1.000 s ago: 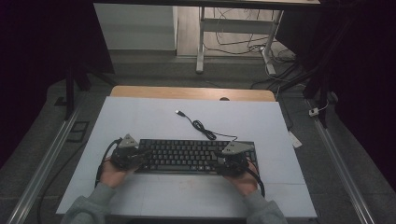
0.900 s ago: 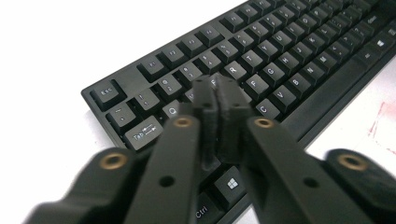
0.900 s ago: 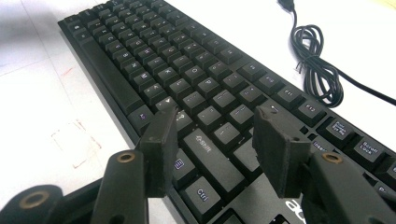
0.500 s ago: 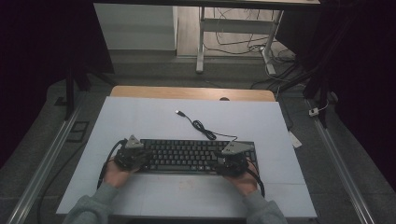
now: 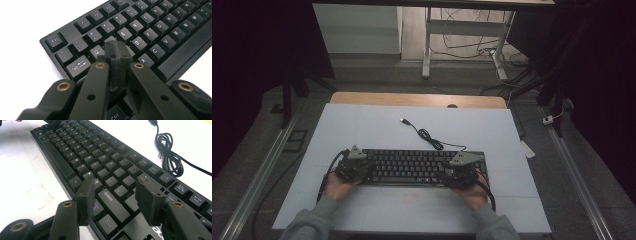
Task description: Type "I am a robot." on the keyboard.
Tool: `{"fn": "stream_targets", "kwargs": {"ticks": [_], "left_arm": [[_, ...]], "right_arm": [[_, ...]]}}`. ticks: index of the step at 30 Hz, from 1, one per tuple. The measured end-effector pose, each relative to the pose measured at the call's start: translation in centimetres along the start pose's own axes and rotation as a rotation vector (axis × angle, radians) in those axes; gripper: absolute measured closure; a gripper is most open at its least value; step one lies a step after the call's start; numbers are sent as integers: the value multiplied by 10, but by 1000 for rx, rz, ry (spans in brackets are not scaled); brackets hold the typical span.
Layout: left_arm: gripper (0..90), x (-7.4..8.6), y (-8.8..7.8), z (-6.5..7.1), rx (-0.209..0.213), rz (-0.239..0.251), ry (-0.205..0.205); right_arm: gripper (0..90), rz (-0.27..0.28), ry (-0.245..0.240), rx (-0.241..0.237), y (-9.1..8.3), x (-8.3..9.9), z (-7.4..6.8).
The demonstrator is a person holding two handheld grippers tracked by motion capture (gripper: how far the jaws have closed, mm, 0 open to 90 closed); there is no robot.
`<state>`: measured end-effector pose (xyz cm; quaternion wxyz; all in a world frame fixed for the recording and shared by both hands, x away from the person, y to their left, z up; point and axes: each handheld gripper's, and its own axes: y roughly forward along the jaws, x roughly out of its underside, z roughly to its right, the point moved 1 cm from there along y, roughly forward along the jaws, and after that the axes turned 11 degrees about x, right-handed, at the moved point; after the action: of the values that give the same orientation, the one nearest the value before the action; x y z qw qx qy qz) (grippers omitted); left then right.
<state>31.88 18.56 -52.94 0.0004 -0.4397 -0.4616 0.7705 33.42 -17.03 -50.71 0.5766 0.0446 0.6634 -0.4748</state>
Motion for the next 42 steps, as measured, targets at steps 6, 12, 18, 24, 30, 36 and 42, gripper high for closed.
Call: {"fn": "stream_targets", "kwargs": {"ticks": [6,12,18,24,30,36,42], "left_arm": [[889,1,2,-1,-2,-9,-3],[890,1,1,0,-2,12,2],[885,-2,-13,1,26,92,2],[619,-3,-26,1,95,141,-16],[419,-5,-33,3,120,156,-30],[364,-6,-34,5,125,146,-16],[343,-7,-34,7,133,146,-1]], "right_arm": [[503,1,0,1,0,0,0],[502,4,-2,-2,0,0,-1],[502,4,4,2,-1,0,1],[502,5,0,3,-1,0,1],[502,4,1,7,-1,0,2],[501,2,2,8,-1,0,2],[500,2,3,7,-1,1,2]]}}
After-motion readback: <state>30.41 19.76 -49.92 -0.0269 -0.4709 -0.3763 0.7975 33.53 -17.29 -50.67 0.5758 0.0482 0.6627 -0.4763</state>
